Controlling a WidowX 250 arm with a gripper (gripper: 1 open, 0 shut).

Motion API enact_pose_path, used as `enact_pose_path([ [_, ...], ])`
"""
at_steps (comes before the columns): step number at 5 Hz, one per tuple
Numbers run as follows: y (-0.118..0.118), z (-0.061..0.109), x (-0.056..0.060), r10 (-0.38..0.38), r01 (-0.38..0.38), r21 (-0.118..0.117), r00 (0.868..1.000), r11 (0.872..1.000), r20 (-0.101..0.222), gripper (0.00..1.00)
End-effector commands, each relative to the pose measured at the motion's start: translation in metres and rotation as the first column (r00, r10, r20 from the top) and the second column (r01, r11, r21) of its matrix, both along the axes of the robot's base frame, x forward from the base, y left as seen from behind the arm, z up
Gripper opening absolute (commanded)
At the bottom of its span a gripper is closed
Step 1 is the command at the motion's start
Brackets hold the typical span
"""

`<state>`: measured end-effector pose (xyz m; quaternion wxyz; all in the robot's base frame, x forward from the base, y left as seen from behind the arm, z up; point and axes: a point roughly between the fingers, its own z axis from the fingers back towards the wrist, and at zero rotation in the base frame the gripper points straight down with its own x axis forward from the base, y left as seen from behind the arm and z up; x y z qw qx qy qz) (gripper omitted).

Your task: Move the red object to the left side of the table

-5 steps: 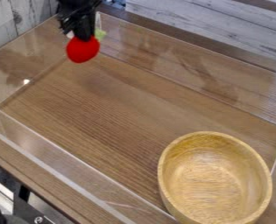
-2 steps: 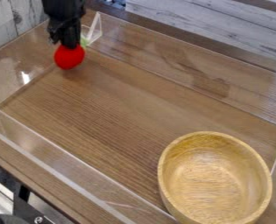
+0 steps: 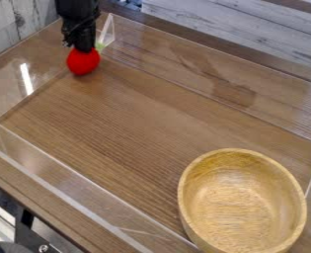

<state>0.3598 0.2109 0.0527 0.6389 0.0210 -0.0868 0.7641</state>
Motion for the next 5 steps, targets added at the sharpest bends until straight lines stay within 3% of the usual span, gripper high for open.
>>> enact_pose_path([
  [1,-0.001,0.031,0.007,-0.042,0.042,0.015,0.998,0.999,0.054,0.0],
  [2,0.003,0.037,0.005,-0.079,0.079,-0.002,0.996,0.997,0.049,0.0],
  [3,-0.008,0.036,-0.003,-0.132,0.133,-0.017,0.99,0.991,0.046,0.0],
  [4,-0.017,0.036,-0.01,-0.182,0.184,-0.036,0.982,0.982,0.041,0.0],
  [5,-0.023,0.048,-0.016,-0.237,0.239,-0.054,0.971,0.97,0.041,0.0],
])
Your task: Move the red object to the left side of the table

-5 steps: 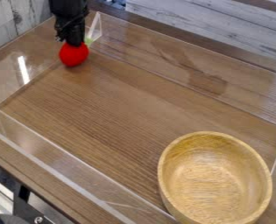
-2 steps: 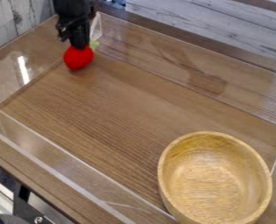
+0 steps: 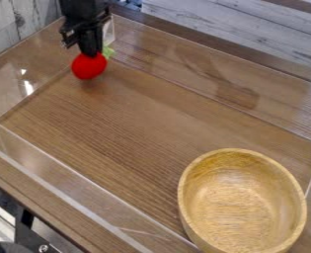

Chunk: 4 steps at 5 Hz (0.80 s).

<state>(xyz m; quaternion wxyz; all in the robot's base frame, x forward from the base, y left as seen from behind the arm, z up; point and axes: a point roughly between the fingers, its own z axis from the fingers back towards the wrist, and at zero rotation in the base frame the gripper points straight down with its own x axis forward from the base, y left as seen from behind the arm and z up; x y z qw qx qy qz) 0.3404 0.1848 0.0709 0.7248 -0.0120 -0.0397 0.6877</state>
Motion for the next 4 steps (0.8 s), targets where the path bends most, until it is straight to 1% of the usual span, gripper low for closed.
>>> enact_pose_path([
  [1,-0.001,0.039,0.0,-0.055,0.054,0.024,0.996,0.998,0.064,0.0],
  [2,0.007,0.05,0.0,-0.039,0.038,0.023,0.997,0.999,0.06,0.0],
  [3,0.019,0.056,-0.001,-0.02,0.019,0.035,0.998,0.999,0.051,0.0],
  [4,0.03,0.059,-0.001,-0.018,0.016,0.06,0.999,0.998,0.034,0.0],
])
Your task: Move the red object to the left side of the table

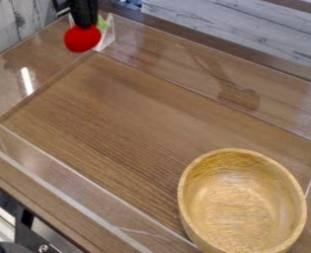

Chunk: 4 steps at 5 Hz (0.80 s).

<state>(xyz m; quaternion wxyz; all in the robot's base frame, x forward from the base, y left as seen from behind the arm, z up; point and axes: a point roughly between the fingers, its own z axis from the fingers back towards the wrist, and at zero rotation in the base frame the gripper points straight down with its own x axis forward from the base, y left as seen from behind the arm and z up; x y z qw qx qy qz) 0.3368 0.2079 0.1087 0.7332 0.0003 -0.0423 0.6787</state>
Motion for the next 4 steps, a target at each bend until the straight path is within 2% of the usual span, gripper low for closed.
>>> enact_pose_path([
  [1,0.007,0.017,0.011,-0.001,-0.001,0.058,0.999,0.998,0.033,0.0],
  [2,0.005,0.013,0.018,-0.008,0.007,0.072,1.0,0.997,0.016,0.0],
  [3,0.002,0.02,0.01,0.032,-0.032,0.083,0.999,0.996,0.0,0.0],
  [4,0.001,-0.006,0.012,0.032,-0.03,0.103,0.999,0.994,-0.022,0.0],
])
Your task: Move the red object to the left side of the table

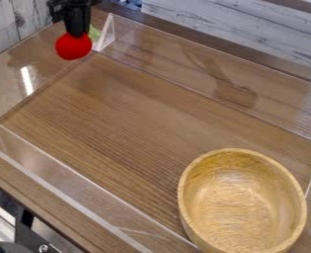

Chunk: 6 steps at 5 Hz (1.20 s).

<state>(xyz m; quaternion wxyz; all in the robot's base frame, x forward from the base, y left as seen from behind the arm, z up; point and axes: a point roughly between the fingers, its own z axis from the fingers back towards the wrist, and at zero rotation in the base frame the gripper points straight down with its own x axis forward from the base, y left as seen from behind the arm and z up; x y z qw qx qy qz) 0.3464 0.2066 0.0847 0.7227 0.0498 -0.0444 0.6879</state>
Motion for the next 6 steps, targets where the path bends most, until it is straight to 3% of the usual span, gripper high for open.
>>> enact_pose_path([
  [1,0.0,-0.004,0.005,-0.01,0.009,0.049,1.0,0.999,0.019,0.0],
  [2,-0.001,-0.02,-0.002,-0.006,0.006,0.06,1.0,0.998,-0.003,0.0],
  [3,-0.001,-0.023,-0.007,-0.003,0.004,0.07,1.0,0.998,-0.013,1.0],
  [5,0.008,-0.035,-0.009,-0.07,0.072,0.07,0.997,0.995,-0.039,1.0],
  [6,0.008,-0.031,-0.012,-0.111,0.115,0.069,0.993,0.991,-0.049,1.0],
])
